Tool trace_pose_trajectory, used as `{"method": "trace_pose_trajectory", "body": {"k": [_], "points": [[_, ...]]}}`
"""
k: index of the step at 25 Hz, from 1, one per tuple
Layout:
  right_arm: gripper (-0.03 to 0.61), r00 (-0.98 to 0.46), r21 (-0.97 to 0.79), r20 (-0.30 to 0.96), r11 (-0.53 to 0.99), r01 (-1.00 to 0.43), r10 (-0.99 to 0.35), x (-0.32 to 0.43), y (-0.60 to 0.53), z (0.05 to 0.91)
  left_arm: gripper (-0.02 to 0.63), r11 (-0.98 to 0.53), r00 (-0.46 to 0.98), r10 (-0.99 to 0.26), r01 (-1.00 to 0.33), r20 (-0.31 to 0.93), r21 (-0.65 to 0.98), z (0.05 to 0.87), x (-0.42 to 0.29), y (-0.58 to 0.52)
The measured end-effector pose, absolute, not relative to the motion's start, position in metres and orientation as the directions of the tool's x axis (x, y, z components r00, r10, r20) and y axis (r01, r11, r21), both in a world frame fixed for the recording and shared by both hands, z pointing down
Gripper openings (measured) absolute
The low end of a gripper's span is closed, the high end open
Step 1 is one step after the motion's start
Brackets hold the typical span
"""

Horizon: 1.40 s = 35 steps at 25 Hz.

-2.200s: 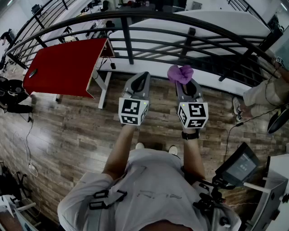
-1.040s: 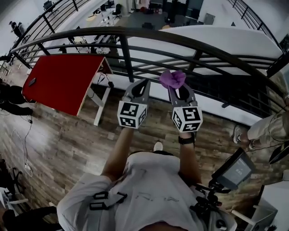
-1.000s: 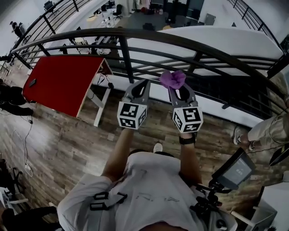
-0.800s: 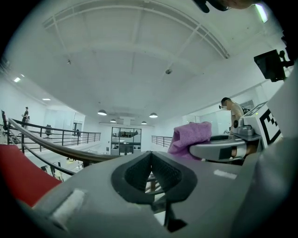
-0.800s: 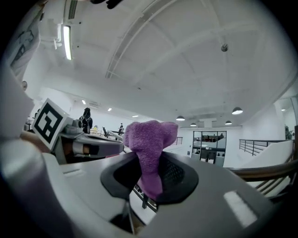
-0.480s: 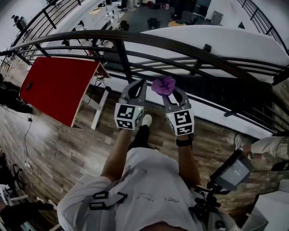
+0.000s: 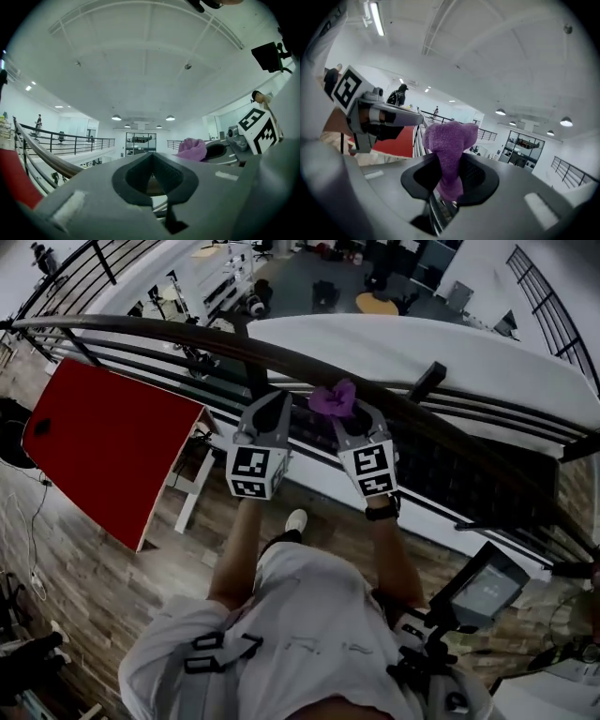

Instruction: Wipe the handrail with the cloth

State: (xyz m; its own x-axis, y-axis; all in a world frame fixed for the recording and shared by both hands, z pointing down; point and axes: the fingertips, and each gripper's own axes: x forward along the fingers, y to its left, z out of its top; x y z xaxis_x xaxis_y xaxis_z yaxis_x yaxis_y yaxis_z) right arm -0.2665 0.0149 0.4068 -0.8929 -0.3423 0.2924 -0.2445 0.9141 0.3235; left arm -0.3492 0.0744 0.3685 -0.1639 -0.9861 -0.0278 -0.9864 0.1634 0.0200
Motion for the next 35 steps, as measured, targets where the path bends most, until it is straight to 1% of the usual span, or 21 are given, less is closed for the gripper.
{"method": "trace_pose_trajectory", "body": {"k": [2, 5, 10, 13, 16, 17, 26, 30, 35], "points": [[0.094, -0.885, 0.404, 0.333, 0.897, -0.177, -0.325, -0.310, -0.006, 0.413, -0.002, 0.194, -0.195, -0.980, -0.980, -0.023, 0.049, 0.371, -0.382, 0.069], [0.091, -0.870, 0.533, 0.407, 0.846, -0.021, -0.278, -0.376, -0.032, 0.429, -0.002, 0.270, -0.271, -0.963, -0.959, 0.000, 0.082, 0.382, -0.423, 0.065], [0.089, -0.809, 0.671, 0.533, 0.706, 0.226, -0.248, -0.475, -0.058, 0.464, -0.002, 0.352, -0.351, -0.936, -0.929, 0.030, 0.115, 0.401, -0.480, 0.067], [0.087, -0.745, 0.642, 0.643, 0.654, 0.399, -0.177, -0.513, -0.052, 0.490, -0.002, 0.375, -0.372, -0.927, -0.918, 0.047, 0.131, 0.411, -0.498, 0.074], [0.083, -0.620, 0.557, 0.776, 0.585, 0.589, -0.115, -0.521, -0.044, 0.527, -0.002, 0.404, -0.399, -0.915, -0.904, 0.066, 0.139, 0.417, -0.503, 0.075], [0.064, -0.588, 0.532, 0.802, 0.576, 0.620, -0.107, -0.519, -0.044, 0.534, -0.002, 0.412, -0.407, -0.911, -0.900, 0.070, 0.139, 0.418, -0.502, 0.074], [0.064, -0.501, 0.427, 0.865, 0.586, 0.689, -0.041, -0.503, -0.046, 0.537, -0.002, 0.433, -0.427, -0.901, -0.890, 0.073, 0.142, 0.413, -0.482, 0.062], [0.064, -0.492, 0.423, 0.870, 0.566, 0.708, -0.035, -0.481, -0.048, 0.536, -0.002, 0.440, -0.434, -0.898, -0.887, 0.070, 0.140, 0.409, -0.470, 0.057], [0.064, -0.499, 0.457, 0.864, 0.514, 0.726, -0.063, -0.446, -0.055, 0.539, -0.002, 0.401, -0.395, -0.916, -0.907, 0.073, 0.126, 0.407, -0.447, 0.037]]}}
